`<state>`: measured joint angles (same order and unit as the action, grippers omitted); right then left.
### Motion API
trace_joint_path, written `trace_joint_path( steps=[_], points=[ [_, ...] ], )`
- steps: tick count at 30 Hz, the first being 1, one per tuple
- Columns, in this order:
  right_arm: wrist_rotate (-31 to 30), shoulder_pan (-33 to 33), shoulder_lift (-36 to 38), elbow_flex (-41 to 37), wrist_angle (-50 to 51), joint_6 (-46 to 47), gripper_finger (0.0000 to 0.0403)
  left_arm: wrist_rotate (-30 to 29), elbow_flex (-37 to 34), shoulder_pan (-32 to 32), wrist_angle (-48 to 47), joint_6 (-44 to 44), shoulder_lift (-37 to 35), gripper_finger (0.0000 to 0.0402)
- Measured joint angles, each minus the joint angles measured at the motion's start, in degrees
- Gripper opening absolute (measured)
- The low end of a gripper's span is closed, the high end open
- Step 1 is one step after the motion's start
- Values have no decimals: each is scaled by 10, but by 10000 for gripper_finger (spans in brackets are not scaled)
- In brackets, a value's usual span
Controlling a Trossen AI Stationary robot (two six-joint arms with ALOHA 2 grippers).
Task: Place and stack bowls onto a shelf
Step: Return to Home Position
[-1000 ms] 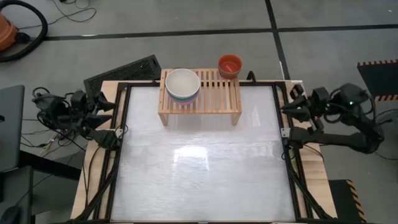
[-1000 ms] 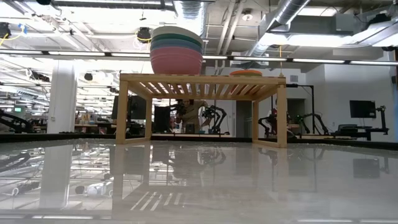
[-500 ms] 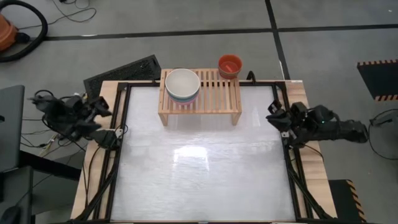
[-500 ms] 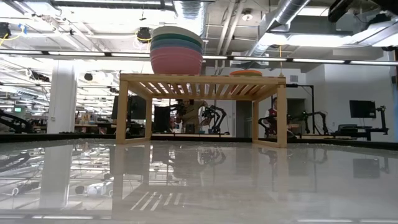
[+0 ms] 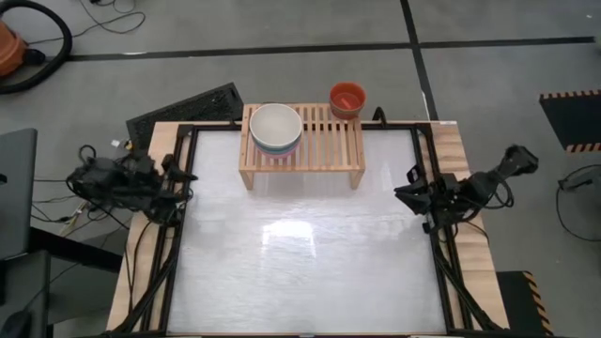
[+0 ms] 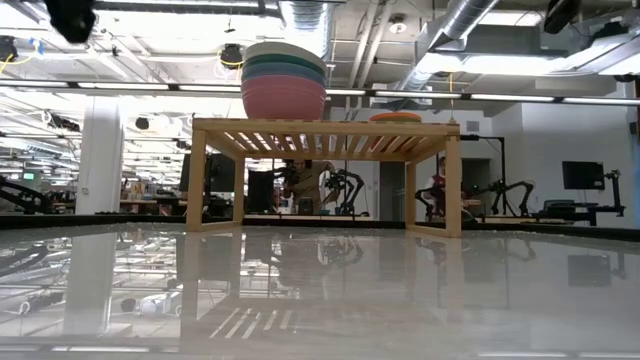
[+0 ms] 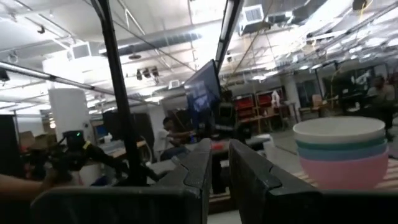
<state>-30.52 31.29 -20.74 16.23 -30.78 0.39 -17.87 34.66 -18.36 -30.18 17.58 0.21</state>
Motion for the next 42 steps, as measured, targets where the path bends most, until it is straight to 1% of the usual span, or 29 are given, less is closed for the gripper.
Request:
trace_joint_path(
  steps=[4,7,11,14,16,21,25,30,33,38,40,42],
  points=[
    [-20,20,12,-33,-20,-17,82,-4,-35,0,42,-15,-2,268],
    [-26,26,27,-75,-54,-2,82,15,-69,0,50,11,0,268],
    [-26,35,40,-131,-90,11,82,24,-122,0,112,24,-1,268],
    [-28,40,41,-157,-131,4,82,26,-158,0,146,26,0,268],
    [-28,41,40,-157,-122,-1,82,30,-181,0,172,38,-1,268],
    [-26,41,39,-158,-85,-14,82,84,-240,0,249,47,-1,268],
    [-25,41,39,-158,-69,-26,82,87,-279,0,282,55,-1,268],
    [-7,41,39,-158,-53,-61,83,91,-335,0,362,56,-1,268],
    [-6,41,39,-158,-51,-75,86,84,-340,0,356,70,1,268],
    [-6,35,39,-158,-30,-78,101,82,-341,0,369,58,0,268],
    [-5,24,39,-158,-83,-79,107,82,-341,0,380,56,0,268],
    [31,12,45,-159,-139,-101,115,82,-341,0,384,56,0,268]
  ],
)
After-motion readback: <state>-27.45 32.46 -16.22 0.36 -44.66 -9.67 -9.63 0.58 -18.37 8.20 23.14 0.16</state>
